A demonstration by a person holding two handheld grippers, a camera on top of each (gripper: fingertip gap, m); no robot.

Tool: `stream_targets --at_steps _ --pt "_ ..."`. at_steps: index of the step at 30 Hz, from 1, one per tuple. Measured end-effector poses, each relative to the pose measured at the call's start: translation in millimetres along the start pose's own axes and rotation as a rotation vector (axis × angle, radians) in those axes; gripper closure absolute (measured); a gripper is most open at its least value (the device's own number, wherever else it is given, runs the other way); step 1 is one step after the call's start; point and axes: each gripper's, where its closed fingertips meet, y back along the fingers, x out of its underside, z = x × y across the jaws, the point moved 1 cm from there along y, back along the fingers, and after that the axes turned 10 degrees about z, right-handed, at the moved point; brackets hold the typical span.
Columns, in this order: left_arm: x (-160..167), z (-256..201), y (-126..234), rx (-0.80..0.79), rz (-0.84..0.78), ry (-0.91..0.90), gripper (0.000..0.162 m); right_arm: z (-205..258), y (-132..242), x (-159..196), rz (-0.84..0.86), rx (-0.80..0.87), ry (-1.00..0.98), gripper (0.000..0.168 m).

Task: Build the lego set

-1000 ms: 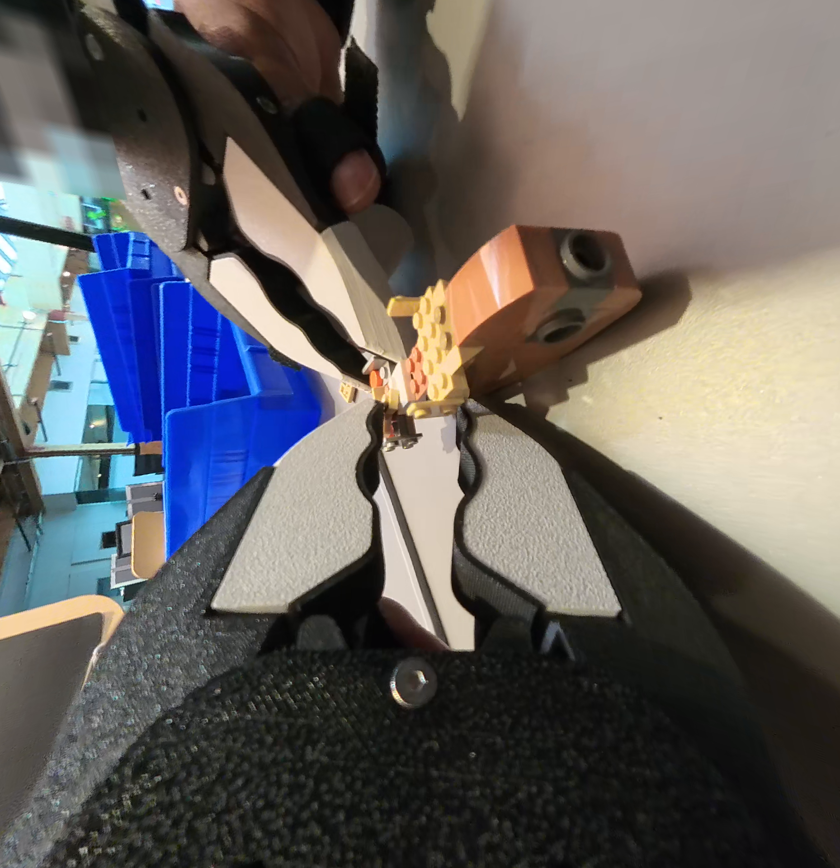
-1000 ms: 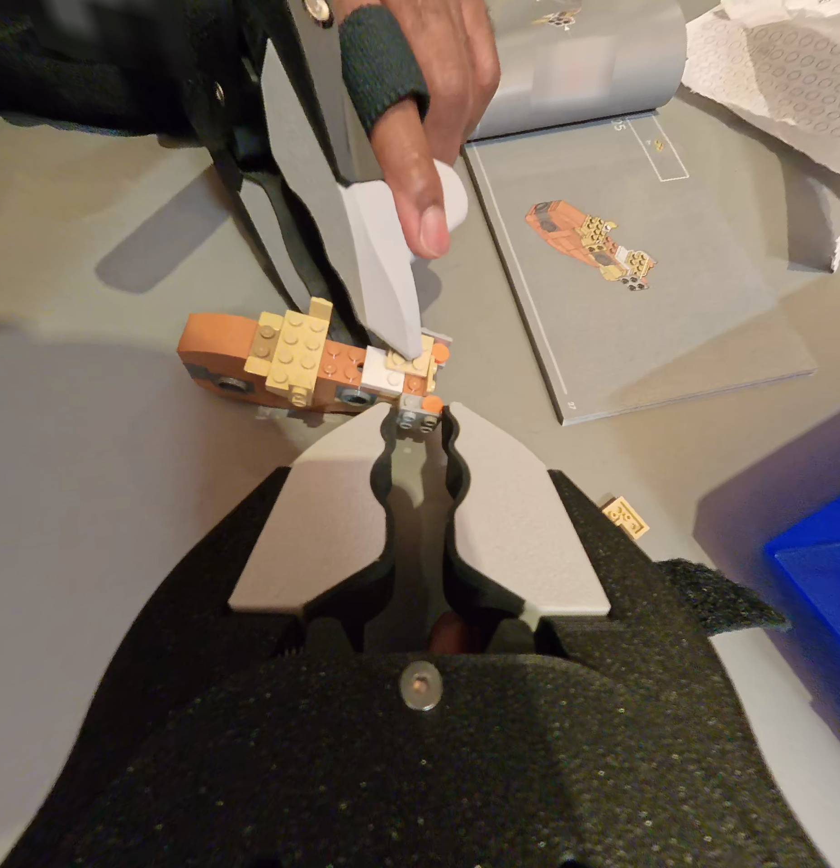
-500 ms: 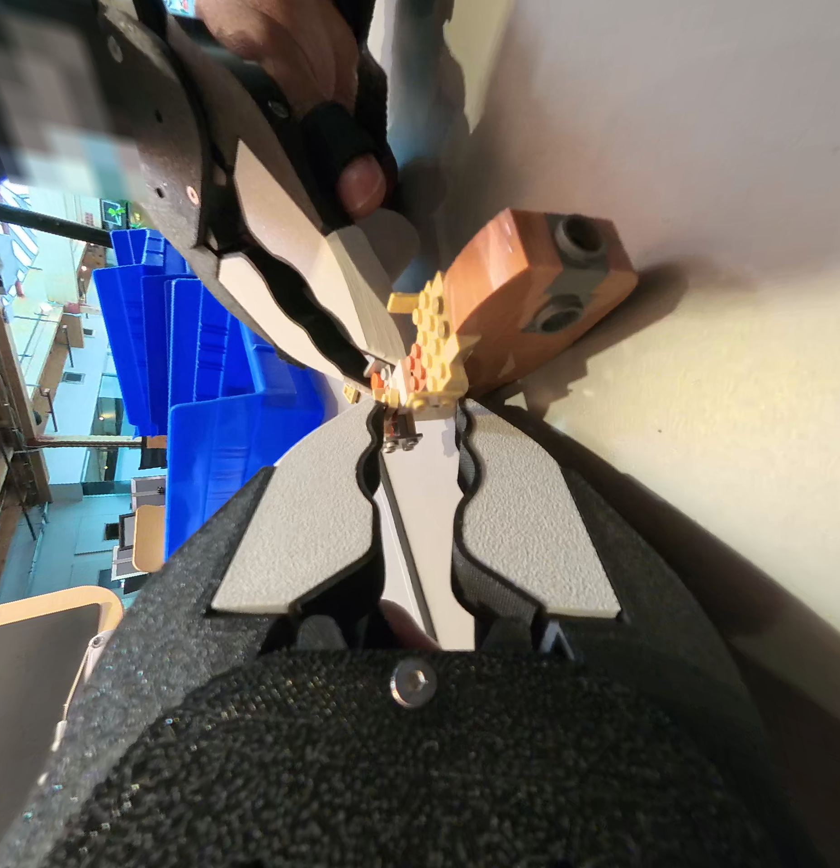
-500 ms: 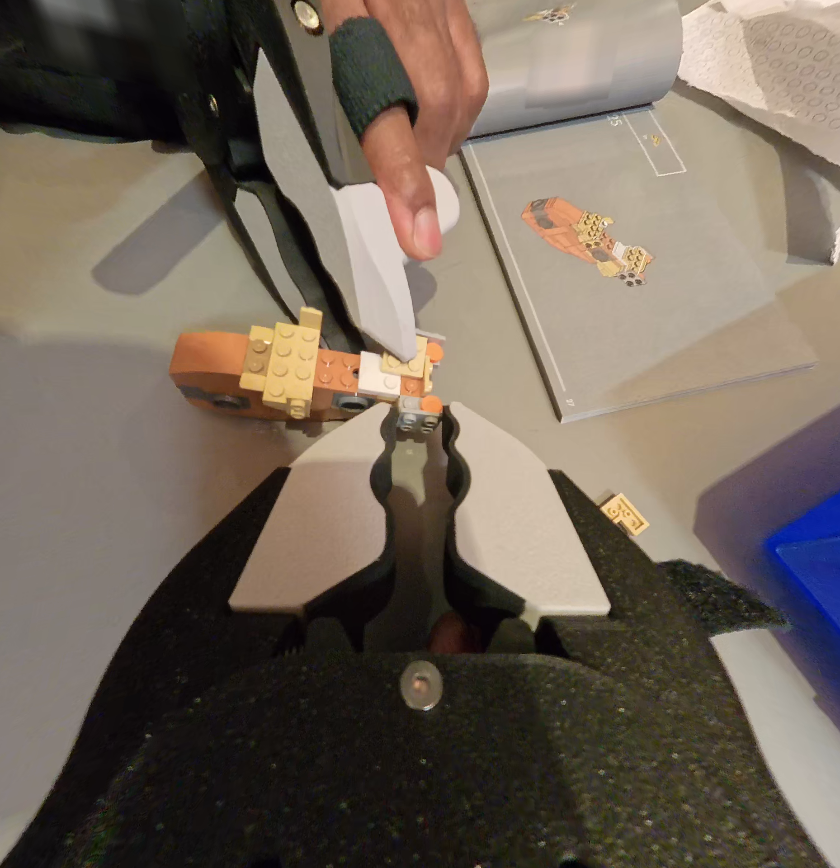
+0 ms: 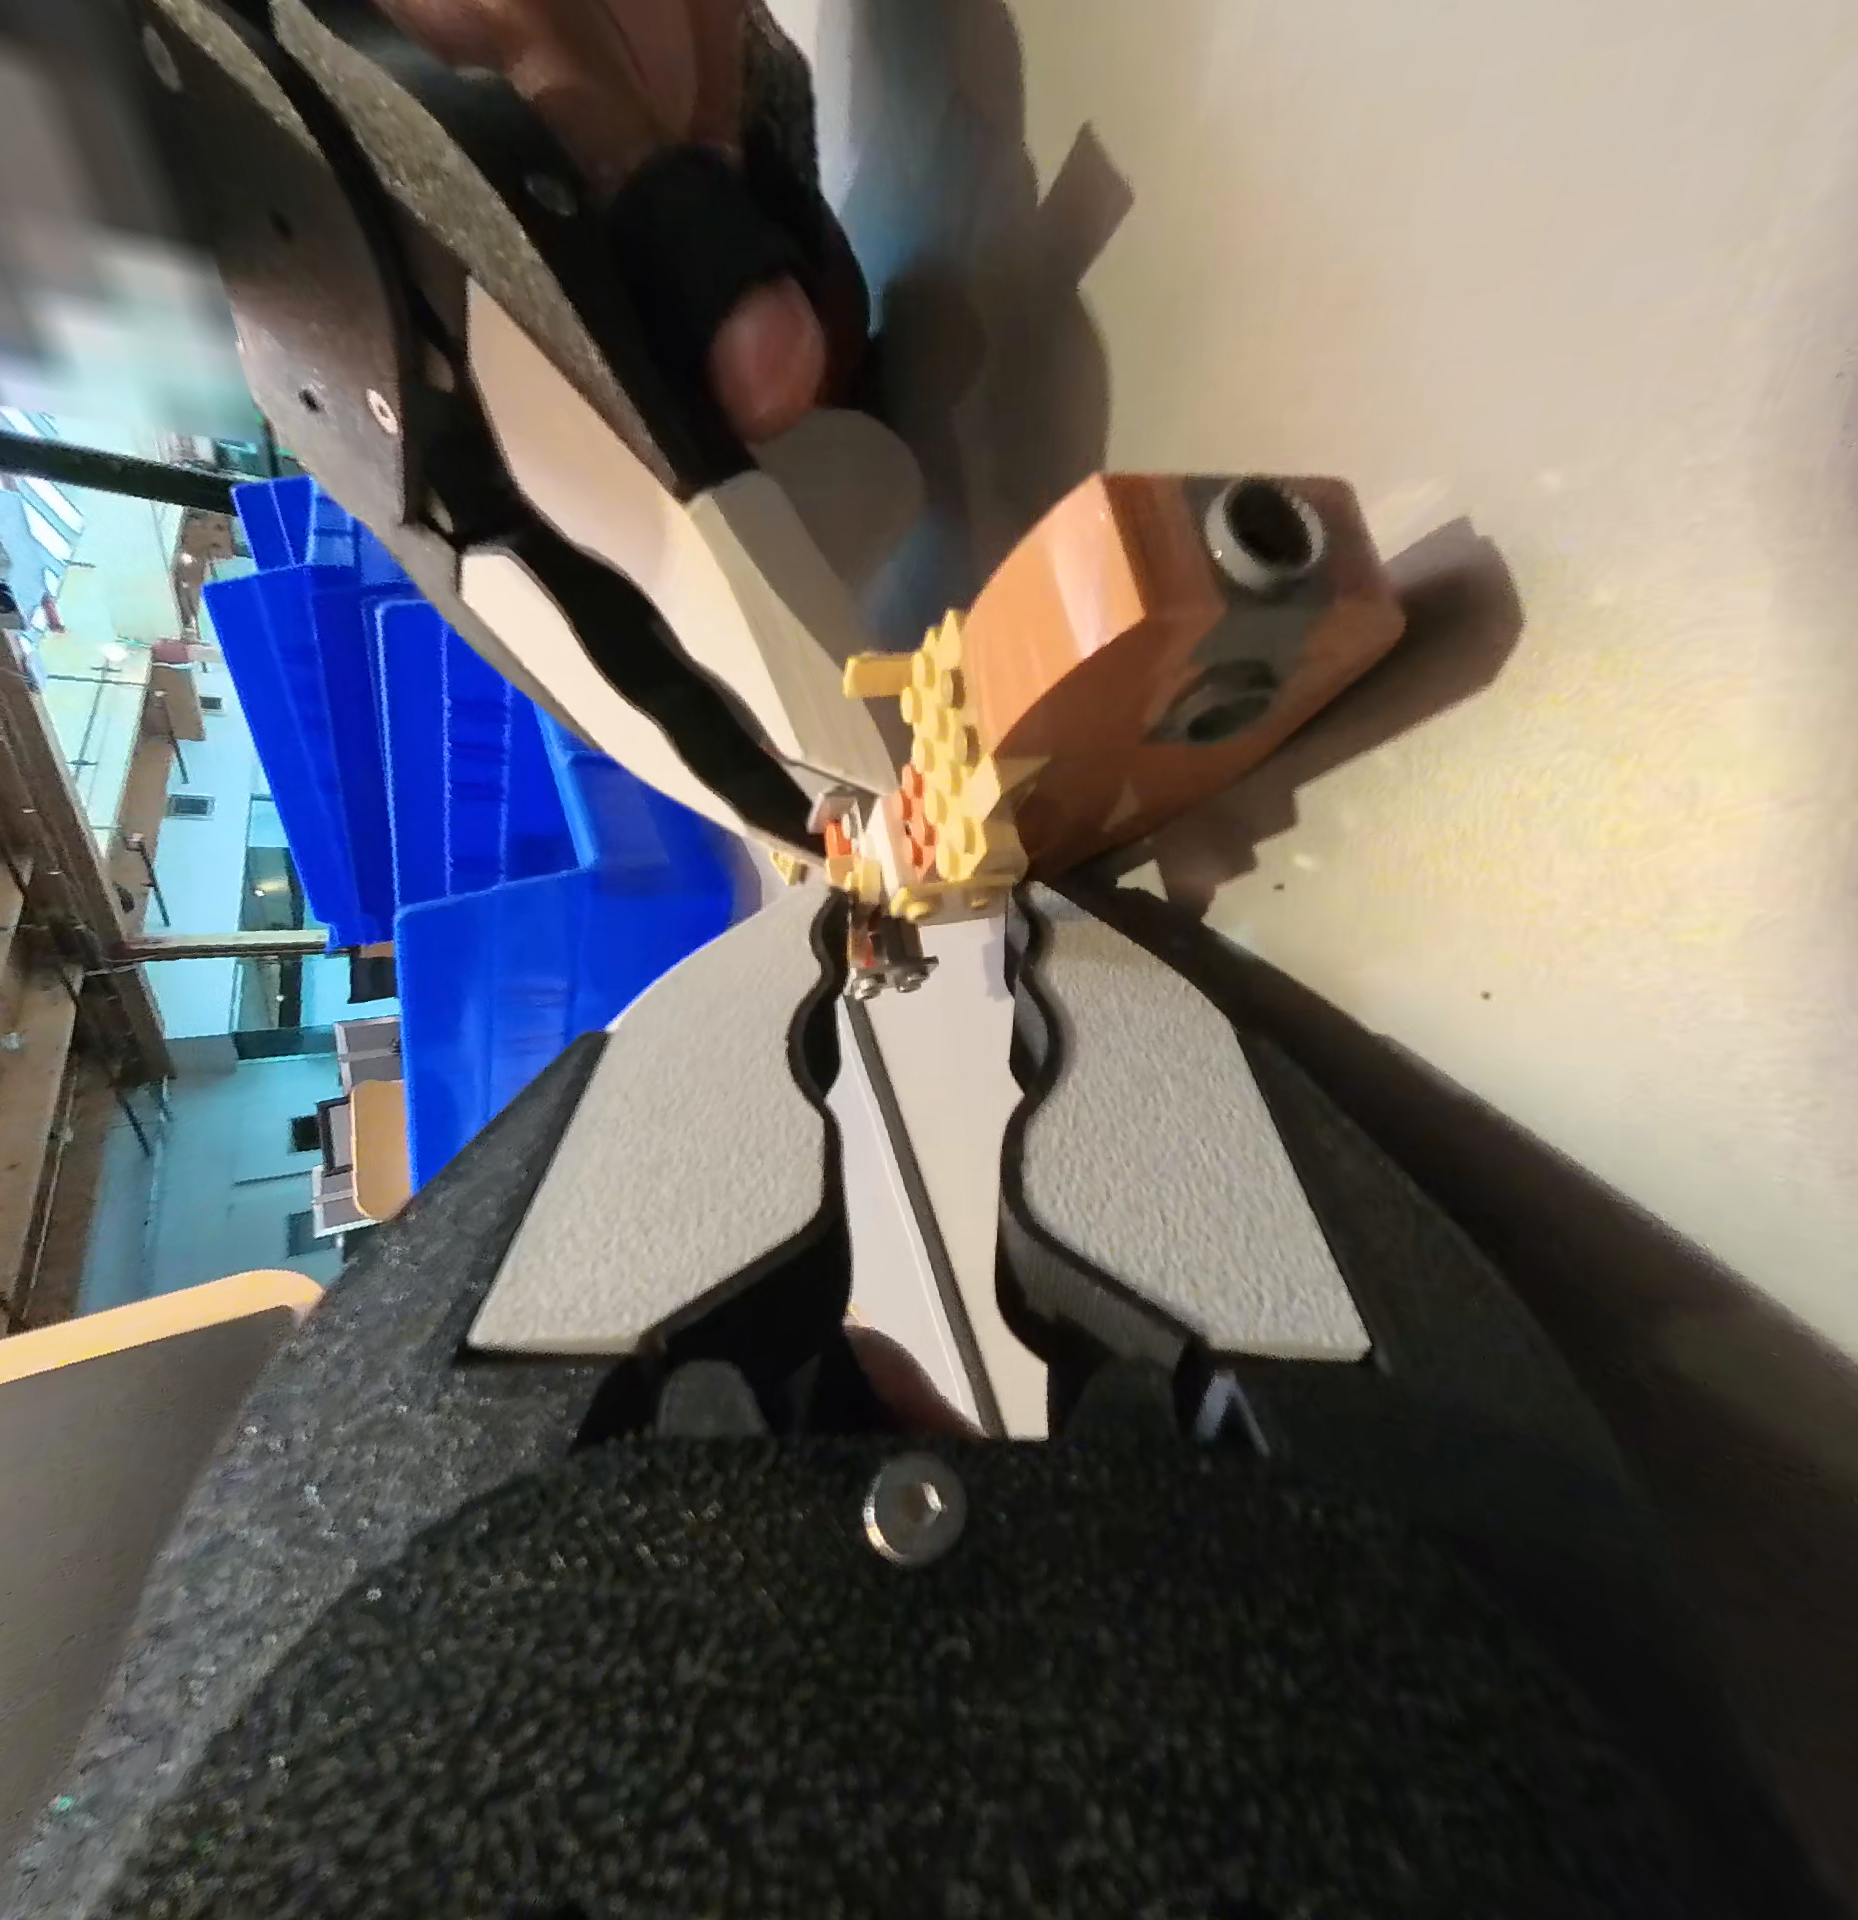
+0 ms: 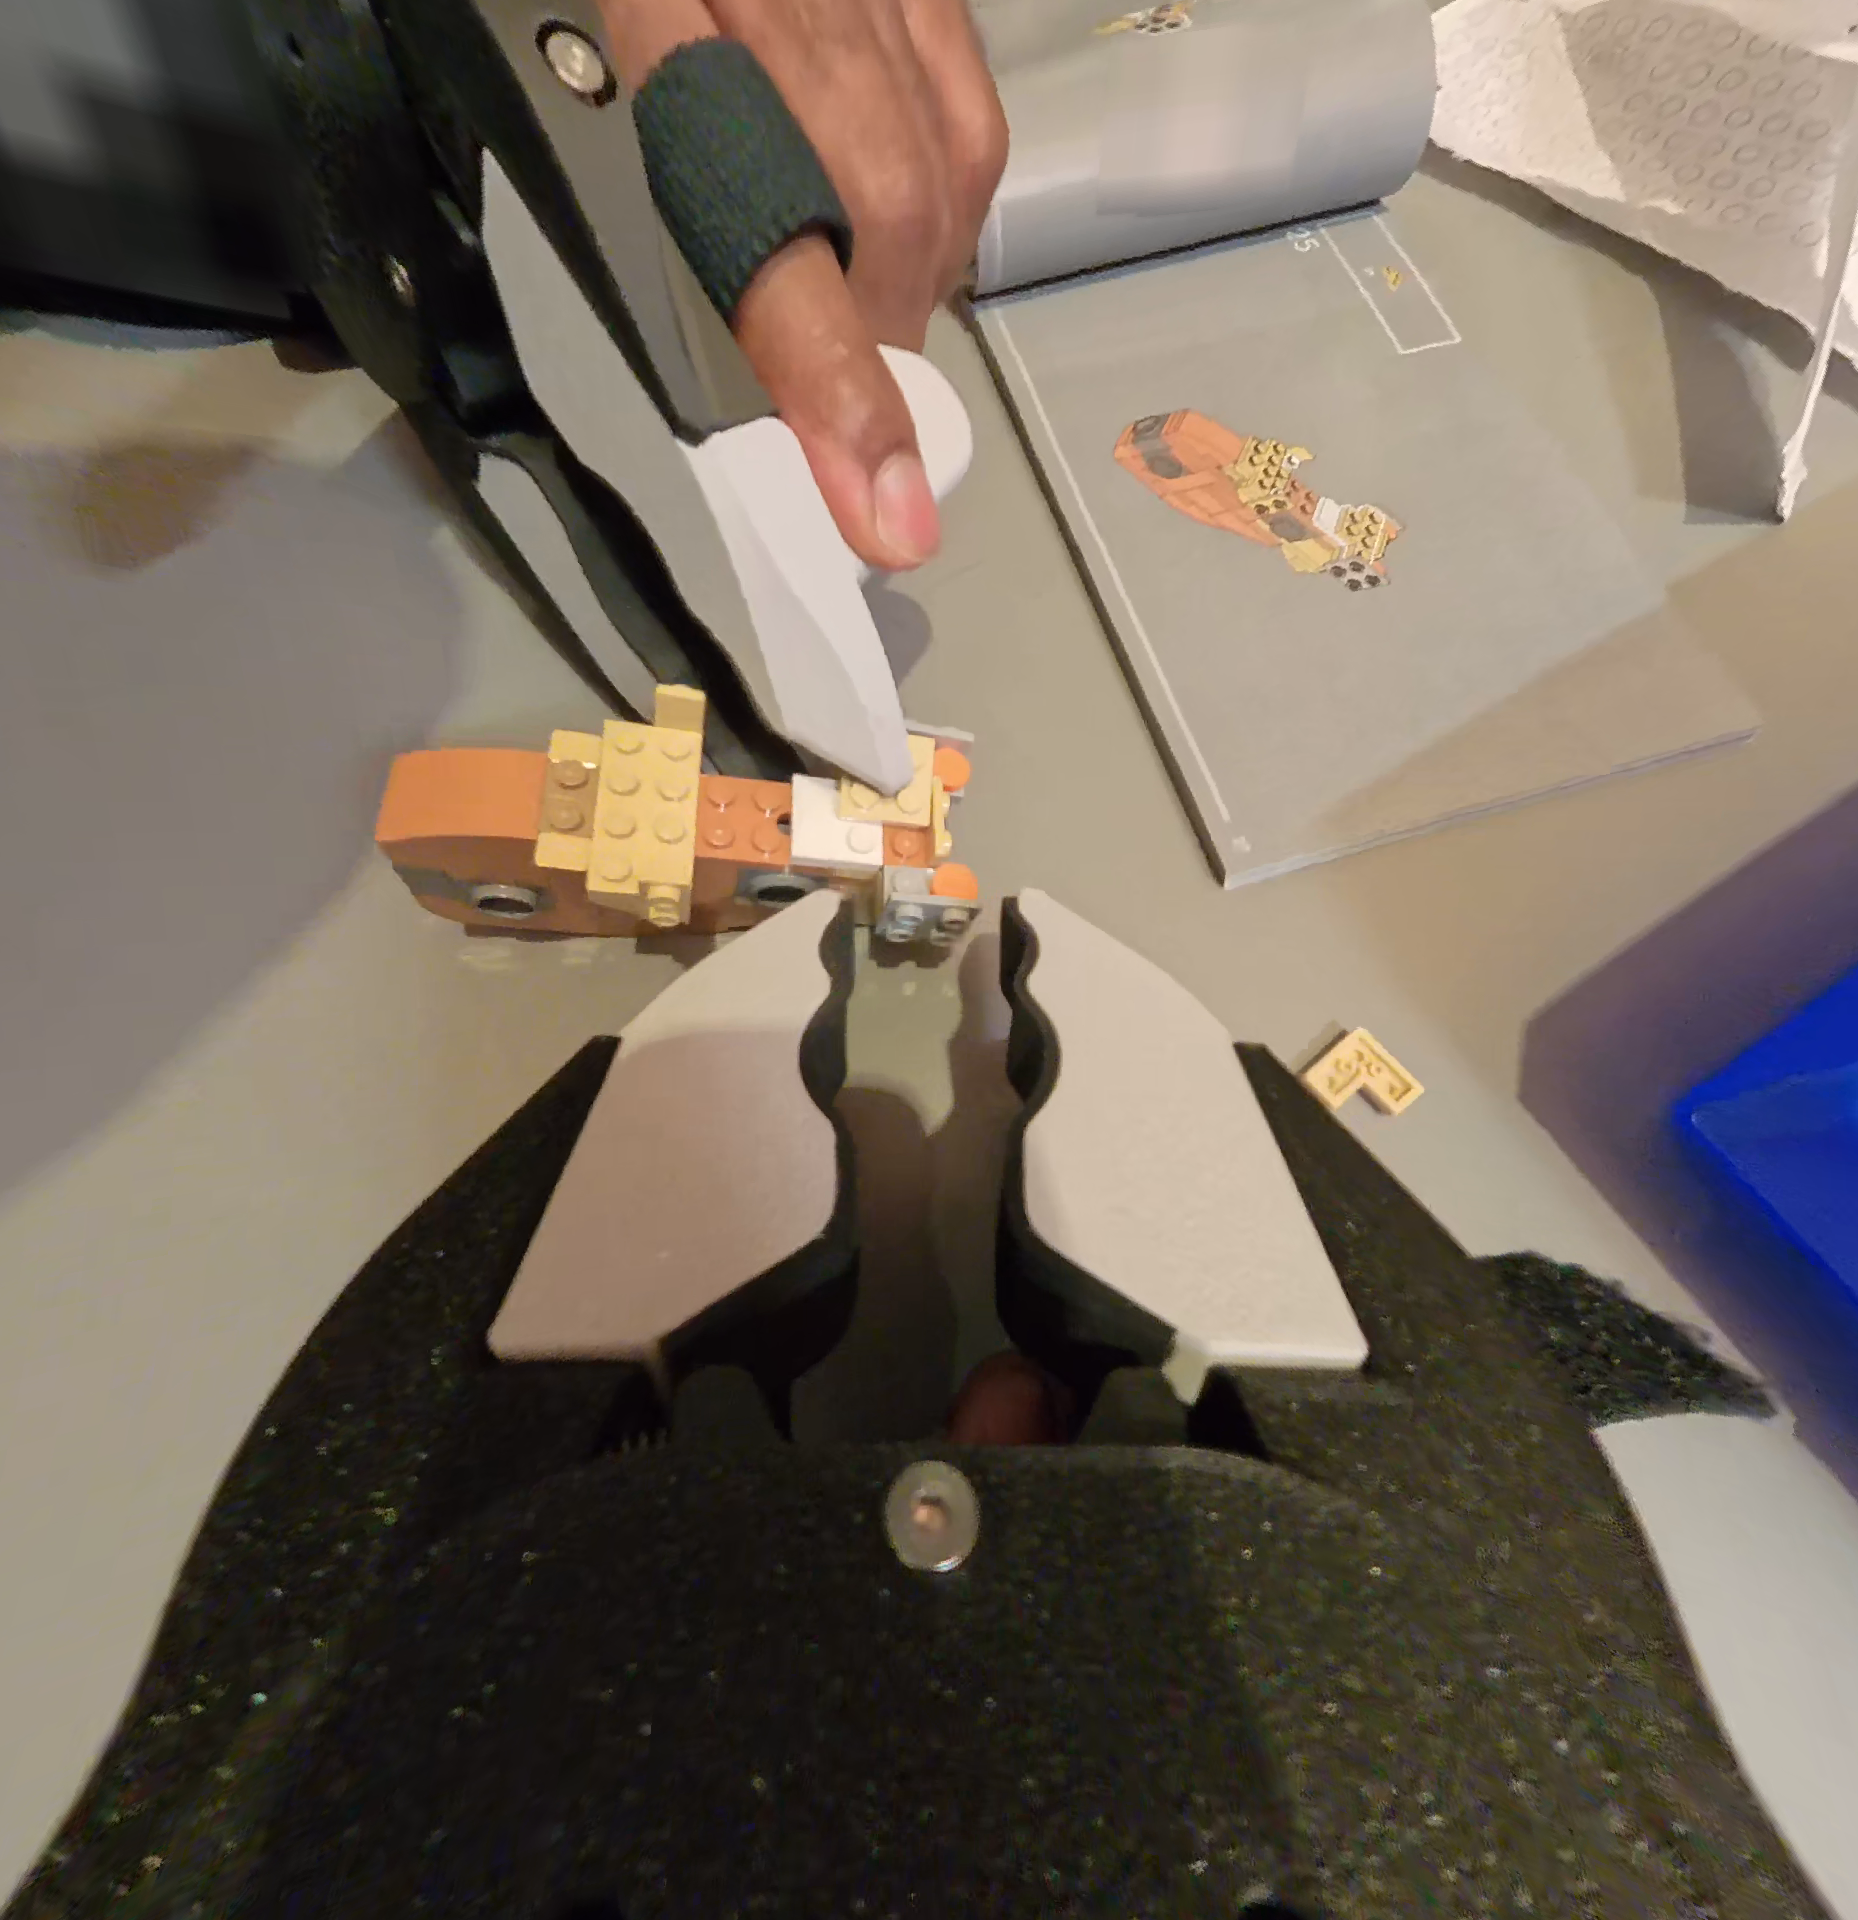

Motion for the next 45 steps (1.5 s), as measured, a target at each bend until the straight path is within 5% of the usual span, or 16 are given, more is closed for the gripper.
stream_targets --at_steps 9,21,31,38,45 --pt "-0.9 0.0 -1.2 -0.017 0.013 -0.006 0.133 18.2 37.0 23.6 -0.09 0.159 -0.323 0.129" --pt "-0.3 2.3 -2.4 -0.099 0.163 -0.028 0.135 87.0 6.6 6.4 0.002 0.392 -0.408 0.115" --pt "-2.2 2.8 -2.4 -0.144 0.252 -0.063 0.137 70.6 0.8 5.8 0.063 0.616 -0.427 0.121" --pt "0.8 5.5 -3.7 -0.166 0.281 -0.043 0.137 61.7 0.4 5.9 0.048 0.604 -0.447 0.14" --pt "3.9 6.7 -5.9 -0.169 0.293 -0.012 0.137 59.5 2.3 7.9 0.036 0.596 -0.454 0.142"
